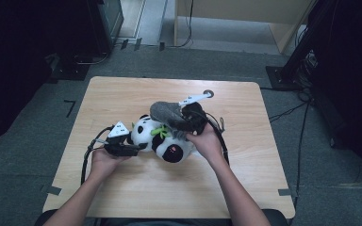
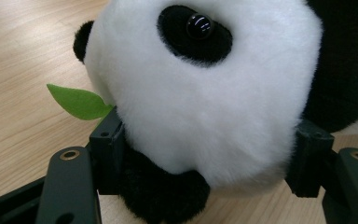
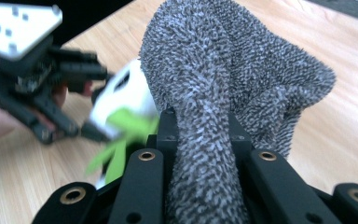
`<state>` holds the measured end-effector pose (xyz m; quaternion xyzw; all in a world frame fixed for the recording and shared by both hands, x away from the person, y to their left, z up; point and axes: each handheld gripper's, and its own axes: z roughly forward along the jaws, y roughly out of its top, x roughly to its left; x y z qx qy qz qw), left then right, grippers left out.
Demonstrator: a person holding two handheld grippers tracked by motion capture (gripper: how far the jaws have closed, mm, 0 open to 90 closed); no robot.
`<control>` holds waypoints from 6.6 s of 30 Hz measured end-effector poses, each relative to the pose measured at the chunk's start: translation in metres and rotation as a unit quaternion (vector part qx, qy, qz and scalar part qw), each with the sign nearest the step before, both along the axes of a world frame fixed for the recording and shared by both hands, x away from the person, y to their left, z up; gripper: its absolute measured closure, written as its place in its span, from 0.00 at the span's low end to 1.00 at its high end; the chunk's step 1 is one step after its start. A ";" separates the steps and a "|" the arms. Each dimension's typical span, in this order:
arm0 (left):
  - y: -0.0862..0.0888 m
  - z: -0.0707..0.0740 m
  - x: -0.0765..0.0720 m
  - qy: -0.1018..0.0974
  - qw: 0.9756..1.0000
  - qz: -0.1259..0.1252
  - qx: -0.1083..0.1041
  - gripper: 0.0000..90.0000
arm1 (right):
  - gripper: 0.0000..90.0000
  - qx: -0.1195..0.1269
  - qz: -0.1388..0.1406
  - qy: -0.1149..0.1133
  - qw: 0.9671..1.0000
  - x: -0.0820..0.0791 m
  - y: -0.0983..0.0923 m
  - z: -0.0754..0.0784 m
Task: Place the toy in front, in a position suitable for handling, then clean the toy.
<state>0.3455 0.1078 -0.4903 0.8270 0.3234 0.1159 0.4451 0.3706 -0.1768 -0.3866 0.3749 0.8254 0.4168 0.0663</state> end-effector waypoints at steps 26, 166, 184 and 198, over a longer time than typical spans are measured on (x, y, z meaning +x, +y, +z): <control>-0.002 0.001 -0.001 0.029 0.999 0.020 0.005 0.39 | 0.86 -0.169 0.000 0.077 0.983 0.072 0.076 -0.021; -0.001 -0.001 -0.001 0.043 0.998 0.022 -0.034 0.39 | 0.87 -0.099 -0.033 0.047 0.993 0.053 0.017 -0.008; -0.001 0.000 -0.001 0.042 0.998 0.023 -0.033 0.36 | 0.87 -0.091 0.056 0.012 0.994 0.025 0.083 0.017; -0.006 0.002 0.000 0.048 0.998 0.031 -0.023 0.39 | 0.87 -0.136 0.085 0.020 0.987 0.024 0.097 -0.009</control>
